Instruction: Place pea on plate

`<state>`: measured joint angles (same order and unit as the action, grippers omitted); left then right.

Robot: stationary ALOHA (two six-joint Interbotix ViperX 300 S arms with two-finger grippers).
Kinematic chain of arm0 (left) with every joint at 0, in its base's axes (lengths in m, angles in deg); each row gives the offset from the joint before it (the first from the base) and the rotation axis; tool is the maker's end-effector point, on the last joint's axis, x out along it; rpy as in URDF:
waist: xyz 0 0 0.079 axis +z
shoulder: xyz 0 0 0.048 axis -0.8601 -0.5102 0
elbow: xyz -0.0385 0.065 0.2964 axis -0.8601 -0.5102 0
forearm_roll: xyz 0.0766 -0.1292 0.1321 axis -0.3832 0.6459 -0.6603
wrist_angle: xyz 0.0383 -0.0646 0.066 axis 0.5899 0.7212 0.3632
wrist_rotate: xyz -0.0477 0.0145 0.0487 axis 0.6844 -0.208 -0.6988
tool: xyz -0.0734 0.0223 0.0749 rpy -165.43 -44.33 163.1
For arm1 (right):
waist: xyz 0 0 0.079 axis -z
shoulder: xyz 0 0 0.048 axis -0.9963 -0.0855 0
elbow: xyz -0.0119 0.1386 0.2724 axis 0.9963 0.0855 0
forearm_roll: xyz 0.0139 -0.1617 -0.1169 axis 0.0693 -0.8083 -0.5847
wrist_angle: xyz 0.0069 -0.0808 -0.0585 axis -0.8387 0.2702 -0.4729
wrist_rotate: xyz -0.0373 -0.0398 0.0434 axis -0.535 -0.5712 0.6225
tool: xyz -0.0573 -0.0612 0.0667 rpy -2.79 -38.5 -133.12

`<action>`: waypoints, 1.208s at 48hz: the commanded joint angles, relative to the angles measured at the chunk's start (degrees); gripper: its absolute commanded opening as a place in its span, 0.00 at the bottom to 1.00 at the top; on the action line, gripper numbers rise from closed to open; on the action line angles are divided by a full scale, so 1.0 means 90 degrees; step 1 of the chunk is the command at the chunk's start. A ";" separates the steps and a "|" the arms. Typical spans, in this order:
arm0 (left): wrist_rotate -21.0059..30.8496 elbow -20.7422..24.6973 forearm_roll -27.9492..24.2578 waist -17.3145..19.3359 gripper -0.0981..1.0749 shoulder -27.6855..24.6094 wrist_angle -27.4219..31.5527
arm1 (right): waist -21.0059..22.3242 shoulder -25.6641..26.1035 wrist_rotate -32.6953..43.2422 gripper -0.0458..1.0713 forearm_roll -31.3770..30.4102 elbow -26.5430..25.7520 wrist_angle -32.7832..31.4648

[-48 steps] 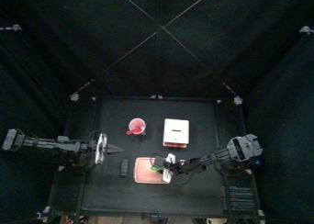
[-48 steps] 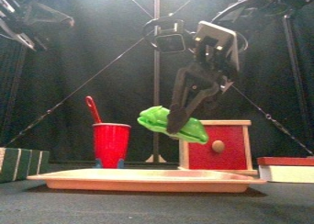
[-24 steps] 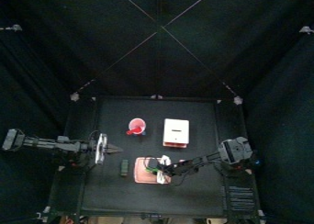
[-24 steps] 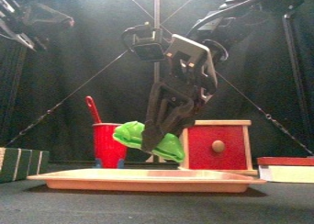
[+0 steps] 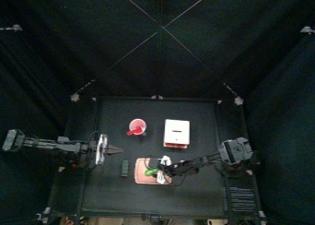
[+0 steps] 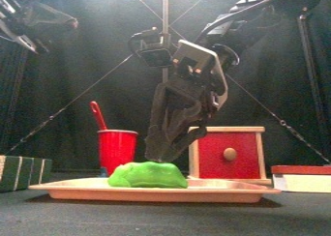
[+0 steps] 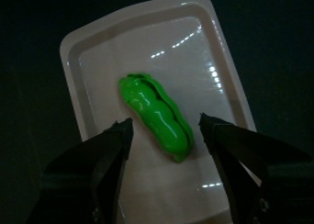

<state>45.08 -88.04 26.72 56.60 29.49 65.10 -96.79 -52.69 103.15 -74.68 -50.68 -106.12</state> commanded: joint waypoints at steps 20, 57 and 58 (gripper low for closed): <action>-0.0010 0.0088 0.0000 0.0010 0.06 -0.0039 -0.0059 | 0.0000 0.0127 -0.0059 0.87 0.0000 -0.0146 -0.0264; -0.0010 0.0088 0.0000 0.0020 0.06 -0.0039 -0.0059 | -0.0029 0.0244 -0.0059 0.87 -0.0010 -0.0176 -0.0273; -0.0010 0.0088 0.0000 0.0020 0.06 -0.0039 -0.0059 | -0.0029 0.0264 -0.0059 0.87 -0.0010 -0.0176 -0.0273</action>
<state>45.08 -87.95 26.72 56.69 29.49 65.19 -96.96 -52.69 102.71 -74.59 -50.94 -108.76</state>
